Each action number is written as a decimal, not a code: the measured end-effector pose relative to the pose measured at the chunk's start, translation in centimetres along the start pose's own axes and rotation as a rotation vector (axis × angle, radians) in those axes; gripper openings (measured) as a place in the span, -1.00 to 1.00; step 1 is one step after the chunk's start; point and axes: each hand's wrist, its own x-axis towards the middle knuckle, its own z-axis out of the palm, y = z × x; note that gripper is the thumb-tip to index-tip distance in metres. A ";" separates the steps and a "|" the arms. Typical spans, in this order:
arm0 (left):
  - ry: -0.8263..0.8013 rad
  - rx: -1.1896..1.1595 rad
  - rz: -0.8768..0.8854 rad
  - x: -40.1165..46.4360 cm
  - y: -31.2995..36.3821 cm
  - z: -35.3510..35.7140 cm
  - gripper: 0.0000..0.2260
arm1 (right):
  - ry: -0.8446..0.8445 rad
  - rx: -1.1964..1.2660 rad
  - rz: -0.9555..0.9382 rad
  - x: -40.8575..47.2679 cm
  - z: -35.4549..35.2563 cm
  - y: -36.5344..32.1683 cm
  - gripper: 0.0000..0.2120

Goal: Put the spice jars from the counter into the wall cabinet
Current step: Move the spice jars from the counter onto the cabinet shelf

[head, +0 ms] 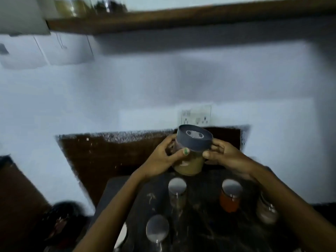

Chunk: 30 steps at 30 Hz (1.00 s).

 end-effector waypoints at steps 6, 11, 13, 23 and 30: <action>0.131 -0.048 0.175 4.7 8.4 0.2 -0.51 | 0.228 0.065 -0.291 0.4 -0.3 -9.2 -0.47; 0.158 -0.030 0.299 6.1 13.8 1.1 -0.53 | 0.405 0.020 -0.426 0.5 -0.3 -14.6 -0.39; 0.188 -0.034 0.338 6.5 15.3 1.4 -0.45 | 0.435 -0.007 -0.468 0.5 -0.6 -16.0 -0.43; 0.273 -0.188 0.361 7.0 19.2 2.5 -0.34 | 0.112 0.713 -0.136 0.7 -0.1 -15.5 -0.49; 0.194 -0.085 0.320 6.6 18.7 2.1 -0.35 | -0.094 0.957 -0.232 1.0 1.9 -15.5 -0.39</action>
